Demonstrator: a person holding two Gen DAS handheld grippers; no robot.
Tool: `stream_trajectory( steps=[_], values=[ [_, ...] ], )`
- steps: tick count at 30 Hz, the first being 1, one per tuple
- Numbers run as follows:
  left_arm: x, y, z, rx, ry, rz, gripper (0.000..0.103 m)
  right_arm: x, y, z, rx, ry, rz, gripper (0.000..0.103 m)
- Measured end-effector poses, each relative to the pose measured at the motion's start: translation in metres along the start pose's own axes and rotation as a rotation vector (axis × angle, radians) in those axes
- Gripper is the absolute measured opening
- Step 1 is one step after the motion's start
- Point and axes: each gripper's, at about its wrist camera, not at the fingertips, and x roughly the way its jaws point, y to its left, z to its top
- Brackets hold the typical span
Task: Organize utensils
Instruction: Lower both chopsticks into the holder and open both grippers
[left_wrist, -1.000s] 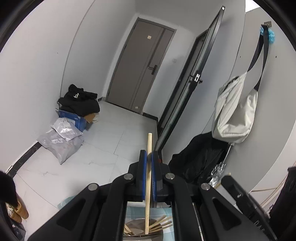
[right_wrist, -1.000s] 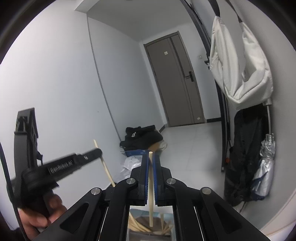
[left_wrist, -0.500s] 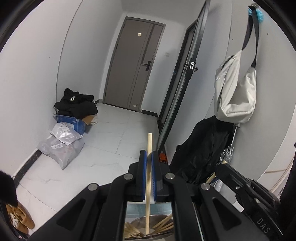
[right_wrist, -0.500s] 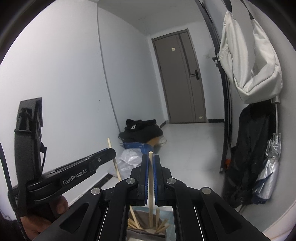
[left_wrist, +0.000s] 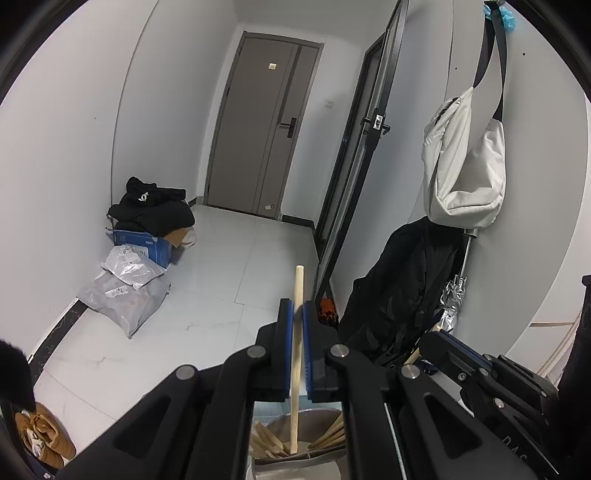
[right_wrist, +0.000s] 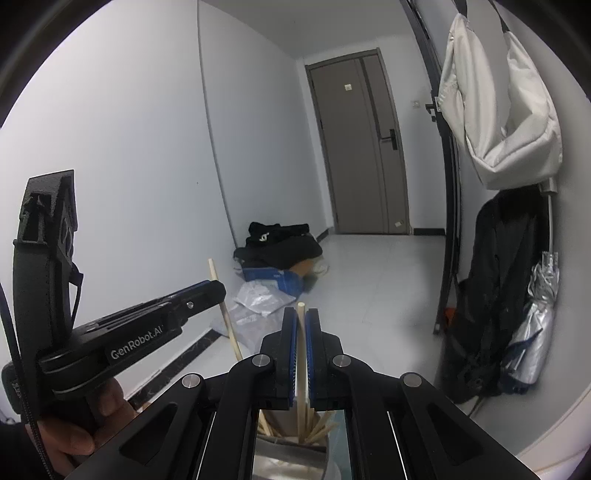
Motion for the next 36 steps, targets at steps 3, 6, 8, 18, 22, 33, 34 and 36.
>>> stream_trajectory(
  steps=[3, 6, 8, 18, 22, 33, 34, 36],
  values=[
    [0.000, 0.002, -0.004, -0.001, 0.010, 0.005, 0.002, 0.002, -0.002, -0.007, 0.000, 0.018, -0.011, 0.004],
    [0.000, 0.001, -0.010, 0.004, 0.025, 0.000, 0.002, 0.004, -0.006, -0.013, 0.011, 0.035, -0.012, 0.004],
    [-0.003, 0.000, -0.012, 0.015, 0.025, -0.002, 0.002, 0.004, -0.008, -0.018, 0.019, 0.037, 0.006, 0.004],
    [-0.003, 0.003, -0.028, 0.010, 0.087, -0.024, 0.002, 0.007, 0.000, -0.034, -0.034, 0.061, 0.045, 0.004],
    [-0.006, 0.003, -0.037, 0.016, 0.104, -0.030, 0.002, 0.013, 0.002, -0.043, -0.055, 0.093, 0.045, 0.004],
    [-0.008, 0.007, -0.046, 0.013, 0.157, -0.029, 0.002, 0.019, 0.006, -0.061, -0.074, 0.130, 0.045, 0.004],
    [-0.007, 0.007, -0.046, 0.013, 0.164, -0.030, 0.002, 0.020, 0.005, -0.063, -0.075, 0.137, 0.041, 0.004],
    [-0.007, 0.007, -0.048, 0.012, 0.170, -0.037, 0.002, 0.022, 0.006, -0.067, -0.084, 0.147, 0.040, 0.004]
  ],
)
